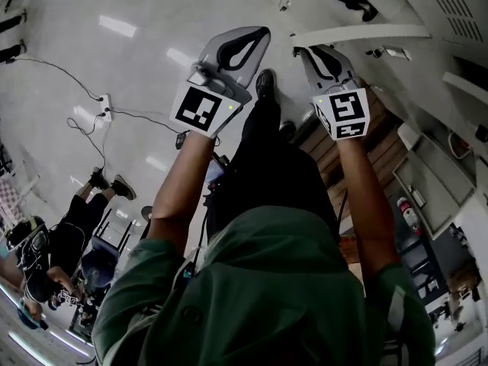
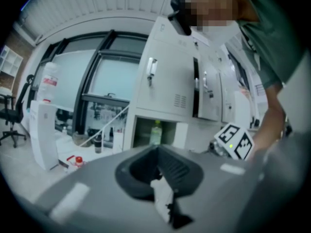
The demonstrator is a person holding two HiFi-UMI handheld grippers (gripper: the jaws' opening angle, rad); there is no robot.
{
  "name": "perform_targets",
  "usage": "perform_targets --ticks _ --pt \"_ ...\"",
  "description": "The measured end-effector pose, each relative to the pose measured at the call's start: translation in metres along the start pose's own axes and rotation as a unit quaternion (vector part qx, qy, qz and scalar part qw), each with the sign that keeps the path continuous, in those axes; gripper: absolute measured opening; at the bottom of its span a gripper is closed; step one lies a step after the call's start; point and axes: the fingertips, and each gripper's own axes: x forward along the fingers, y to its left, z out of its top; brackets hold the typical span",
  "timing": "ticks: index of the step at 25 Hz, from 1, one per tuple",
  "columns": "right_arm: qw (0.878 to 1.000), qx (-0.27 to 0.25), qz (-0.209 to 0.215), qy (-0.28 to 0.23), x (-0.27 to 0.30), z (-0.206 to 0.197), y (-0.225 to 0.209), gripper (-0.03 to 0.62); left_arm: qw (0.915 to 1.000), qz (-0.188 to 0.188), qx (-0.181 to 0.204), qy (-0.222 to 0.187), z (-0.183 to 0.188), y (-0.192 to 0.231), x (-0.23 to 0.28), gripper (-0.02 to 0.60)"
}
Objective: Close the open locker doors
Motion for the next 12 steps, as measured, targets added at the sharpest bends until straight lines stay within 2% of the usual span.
perform_targets --ticks 12 --pt "0.997 0.05 -0.065 -0.003 0.038 0.031 -0.076 0.044 0.9999 0.001 -0.004 -0.011 0.012 0.048 0.024 0.0"
